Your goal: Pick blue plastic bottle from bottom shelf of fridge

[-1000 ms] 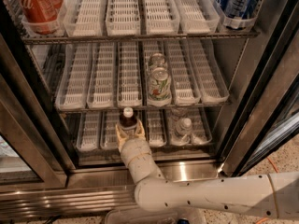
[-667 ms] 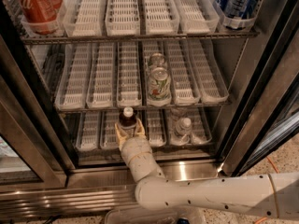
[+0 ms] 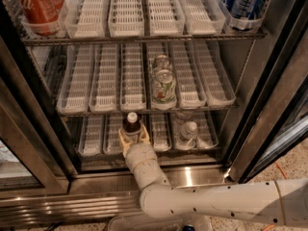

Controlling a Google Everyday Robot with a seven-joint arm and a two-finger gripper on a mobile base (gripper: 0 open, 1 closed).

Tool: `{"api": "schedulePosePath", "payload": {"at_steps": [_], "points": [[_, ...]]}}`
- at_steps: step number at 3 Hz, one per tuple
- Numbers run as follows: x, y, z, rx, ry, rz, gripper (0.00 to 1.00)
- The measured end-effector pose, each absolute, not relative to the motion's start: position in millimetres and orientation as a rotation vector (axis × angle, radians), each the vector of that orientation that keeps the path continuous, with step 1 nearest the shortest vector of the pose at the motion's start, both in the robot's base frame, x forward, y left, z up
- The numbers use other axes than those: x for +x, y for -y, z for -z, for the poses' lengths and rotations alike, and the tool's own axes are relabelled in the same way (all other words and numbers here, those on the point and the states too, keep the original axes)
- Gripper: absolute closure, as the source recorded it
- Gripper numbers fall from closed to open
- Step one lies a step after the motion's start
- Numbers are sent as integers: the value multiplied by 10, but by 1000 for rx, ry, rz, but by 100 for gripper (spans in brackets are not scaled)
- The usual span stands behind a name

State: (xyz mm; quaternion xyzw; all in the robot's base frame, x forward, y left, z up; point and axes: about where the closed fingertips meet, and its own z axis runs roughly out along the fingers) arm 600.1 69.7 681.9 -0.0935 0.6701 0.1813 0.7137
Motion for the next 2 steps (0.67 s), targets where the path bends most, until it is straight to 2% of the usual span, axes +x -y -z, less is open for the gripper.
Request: {"api": "schedulePosePath", "payload": {"at_steps": [2], "points": [[5979,-681,-6883,-214,-1454,-417,100]]}}
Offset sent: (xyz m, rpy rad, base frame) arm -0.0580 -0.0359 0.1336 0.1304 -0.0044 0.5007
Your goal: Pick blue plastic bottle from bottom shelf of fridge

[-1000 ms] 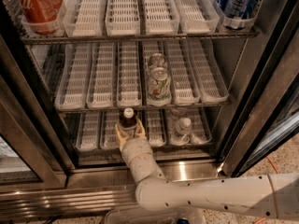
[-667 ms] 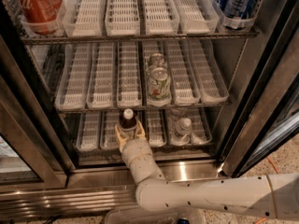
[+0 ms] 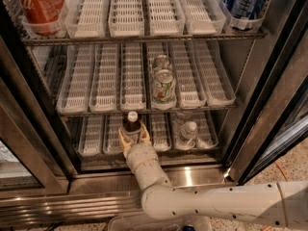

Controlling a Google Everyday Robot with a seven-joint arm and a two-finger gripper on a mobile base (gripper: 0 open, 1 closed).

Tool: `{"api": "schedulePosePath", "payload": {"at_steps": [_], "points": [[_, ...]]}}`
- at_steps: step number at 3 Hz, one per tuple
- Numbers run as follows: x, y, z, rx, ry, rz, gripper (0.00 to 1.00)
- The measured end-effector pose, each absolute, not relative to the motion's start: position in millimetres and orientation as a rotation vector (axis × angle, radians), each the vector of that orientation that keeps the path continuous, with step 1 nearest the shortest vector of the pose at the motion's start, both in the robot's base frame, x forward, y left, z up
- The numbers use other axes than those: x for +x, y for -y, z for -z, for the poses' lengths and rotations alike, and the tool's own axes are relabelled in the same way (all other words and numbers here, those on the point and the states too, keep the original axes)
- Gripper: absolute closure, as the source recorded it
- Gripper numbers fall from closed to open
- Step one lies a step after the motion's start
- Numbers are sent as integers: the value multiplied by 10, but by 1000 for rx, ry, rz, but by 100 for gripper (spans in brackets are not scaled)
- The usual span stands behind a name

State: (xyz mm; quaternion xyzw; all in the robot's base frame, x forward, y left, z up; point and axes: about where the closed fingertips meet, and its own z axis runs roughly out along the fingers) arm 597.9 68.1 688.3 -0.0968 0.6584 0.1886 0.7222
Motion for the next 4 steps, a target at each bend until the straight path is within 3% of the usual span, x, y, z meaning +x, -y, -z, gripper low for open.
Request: {"api": "schedulePosePath", "payload": {"at_steps": [4], "points": [[5843,-625,-6873,-208,-1450,-419,100]]}}
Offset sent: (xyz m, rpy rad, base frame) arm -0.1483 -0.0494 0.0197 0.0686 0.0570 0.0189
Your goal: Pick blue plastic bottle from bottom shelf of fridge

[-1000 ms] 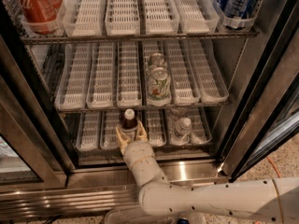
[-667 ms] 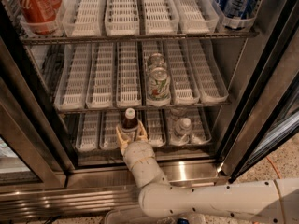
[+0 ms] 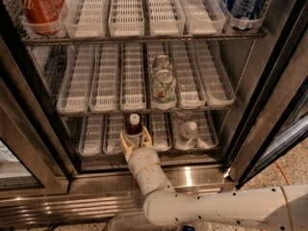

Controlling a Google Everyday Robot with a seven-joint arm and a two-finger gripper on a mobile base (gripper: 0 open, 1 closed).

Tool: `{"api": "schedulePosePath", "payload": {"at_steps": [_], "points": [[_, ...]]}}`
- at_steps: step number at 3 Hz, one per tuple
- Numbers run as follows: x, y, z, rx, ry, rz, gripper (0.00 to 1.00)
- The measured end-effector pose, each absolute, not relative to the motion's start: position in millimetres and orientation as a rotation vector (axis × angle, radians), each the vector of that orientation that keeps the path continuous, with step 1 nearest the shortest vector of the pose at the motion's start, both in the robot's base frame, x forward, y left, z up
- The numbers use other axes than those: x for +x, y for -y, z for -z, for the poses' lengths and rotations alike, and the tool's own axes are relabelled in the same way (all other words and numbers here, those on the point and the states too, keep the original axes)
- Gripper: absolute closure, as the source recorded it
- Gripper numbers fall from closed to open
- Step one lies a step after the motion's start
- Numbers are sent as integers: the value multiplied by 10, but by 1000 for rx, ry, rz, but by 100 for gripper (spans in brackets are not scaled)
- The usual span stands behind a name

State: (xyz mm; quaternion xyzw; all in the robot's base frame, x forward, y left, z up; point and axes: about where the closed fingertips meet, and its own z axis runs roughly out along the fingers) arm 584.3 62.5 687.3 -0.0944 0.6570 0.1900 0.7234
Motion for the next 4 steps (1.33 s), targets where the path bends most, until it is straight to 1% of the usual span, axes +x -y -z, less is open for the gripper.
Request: {"api": "schedulePosePath", "payload": {"at_steps": [2,3,4], "points": [[5822,-621,-6826,-208,-1450,-421,100],[5456,-551,-6975,-165,-1420,-443,100],[4966,-455,-7172,-107,-1378,-472,100]]}}
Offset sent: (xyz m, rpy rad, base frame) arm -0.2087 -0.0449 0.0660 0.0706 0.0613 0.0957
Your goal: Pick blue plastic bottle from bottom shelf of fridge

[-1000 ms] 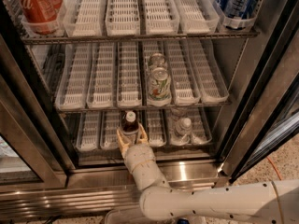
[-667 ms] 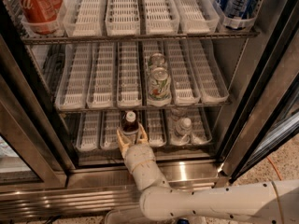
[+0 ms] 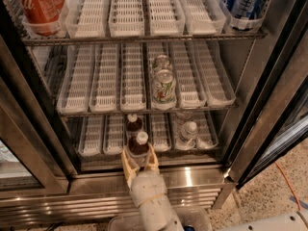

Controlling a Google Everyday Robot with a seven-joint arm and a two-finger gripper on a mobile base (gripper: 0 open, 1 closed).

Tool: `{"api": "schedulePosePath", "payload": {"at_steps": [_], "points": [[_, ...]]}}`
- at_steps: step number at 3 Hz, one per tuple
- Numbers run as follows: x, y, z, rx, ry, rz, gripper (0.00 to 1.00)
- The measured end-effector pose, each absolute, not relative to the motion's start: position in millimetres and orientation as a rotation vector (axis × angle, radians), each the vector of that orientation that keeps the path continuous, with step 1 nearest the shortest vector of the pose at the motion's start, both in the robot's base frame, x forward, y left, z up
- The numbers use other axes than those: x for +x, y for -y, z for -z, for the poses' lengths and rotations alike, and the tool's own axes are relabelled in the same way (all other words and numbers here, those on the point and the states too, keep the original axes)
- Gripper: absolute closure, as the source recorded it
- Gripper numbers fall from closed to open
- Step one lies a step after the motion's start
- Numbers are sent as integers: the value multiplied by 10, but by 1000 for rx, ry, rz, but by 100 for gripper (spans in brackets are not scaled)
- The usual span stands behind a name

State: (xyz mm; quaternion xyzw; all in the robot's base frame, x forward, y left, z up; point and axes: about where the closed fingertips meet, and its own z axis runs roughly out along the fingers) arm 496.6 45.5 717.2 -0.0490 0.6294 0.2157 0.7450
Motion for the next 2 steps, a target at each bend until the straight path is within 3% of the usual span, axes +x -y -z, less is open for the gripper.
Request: {"api": "schedulePosePath", "payload": {"at_steps": [2], "points": [[4808,-410,-7187,-88,-1368,-473,100]]}}
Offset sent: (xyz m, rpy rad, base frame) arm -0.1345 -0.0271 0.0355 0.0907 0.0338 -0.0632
